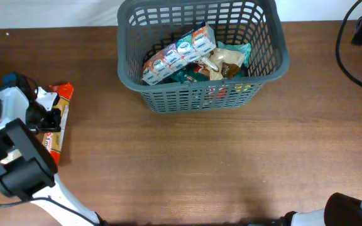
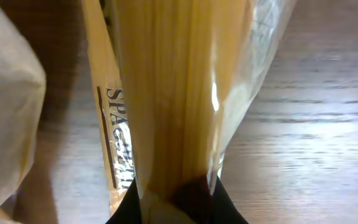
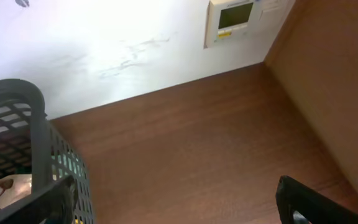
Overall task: Pack container
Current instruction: 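Lift the spaghetti pack with the left gripper over the basket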
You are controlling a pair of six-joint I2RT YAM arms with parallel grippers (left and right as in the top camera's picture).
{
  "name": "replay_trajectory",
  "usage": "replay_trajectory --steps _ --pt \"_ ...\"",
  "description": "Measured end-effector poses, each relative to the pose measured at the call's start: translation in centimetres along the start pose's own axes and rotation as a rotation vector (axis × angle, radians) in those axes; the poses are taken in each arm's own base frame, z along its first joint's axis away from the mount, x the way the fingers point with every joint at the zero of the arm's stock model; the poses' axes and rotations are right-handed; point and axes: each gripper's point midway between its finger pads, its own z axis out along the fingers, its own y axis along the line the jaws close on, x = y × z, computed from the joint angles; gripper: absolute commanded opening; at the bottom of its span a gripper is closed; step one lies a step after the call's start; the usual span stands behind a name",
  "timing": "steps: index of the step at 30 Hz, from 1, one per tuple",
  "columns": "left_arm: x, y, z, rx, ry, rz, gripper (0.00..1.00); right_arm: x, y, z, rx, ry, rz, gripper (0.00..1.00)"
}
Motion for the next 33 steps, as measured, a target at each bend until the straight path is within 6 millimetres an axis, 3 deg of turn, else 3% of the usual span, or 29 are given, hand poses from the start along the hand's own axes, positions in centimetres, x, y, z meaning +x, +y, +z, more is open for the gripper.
replay_trajectory --steps 5,8,10,14,19,20,21,23,26,29,33 --pt "-2.3 -3.1 -1.9 0.109 0.025 0.047 0.01 0.0 0.0 0.0 0.0 0.0 0.0 0.99" --pt "-4.7 -5.3 -4.7 0.14 0.0 0.101 0.01 0.0 0.0 0.0 0.0 0.001 0.0 0.99" --pt "-6.7 -6.3 -7.8 0.127 -0.062 0.139 0.01 0.0 0.0 0.0 0.0 0.001 0.0 0.99" --pt "-10.1 -8.1 -15.7 0.06 -0.245 0.211 0.02 0.0 0.0 0.0 0.0 0.001 0.0 0.99" --pt "-11.4 -10.1 -23.7 -0.039 -0.435 0.279 0.02 0.0 0.0 0.0 0.0 0.0 0.0 0.99" --pt "-11.7 -10.9 -26.2 -0.075 -0.505 0.3 0.02 0.0 0.0 0.0 0.0 0.0 0.0 0.99" --pt "-11.8 -11.1 -26.8 -0.084 -0.524 0.306 0.01 0.0 0.0 0.0 0.0 0.0 0.001 0.99" --pt "-12.1 -12.5 -30.0 -0.124 -0.626 0.338 0.01 0.0 0.0 0.0 0.0 0.001 0.0 0.99" --pt "-12.5 -15.6 -35.0 -0.184 -0.8 0.428 0.01 0.0 0.0 0.0 0.0 0.0 0.0 0.99" --pt "-12.5 -20.0 -39.3 -0.244 -0.955 0.604 0.02 0.0 0.0 0.0 0.0 0.001 0.0 0.99" --pt "-12.0 -27.0 -41.9 -0.296 -1.062 0.879 0.02 0.0 0.0 0.0 0.0 0.0 0.0 0.99"
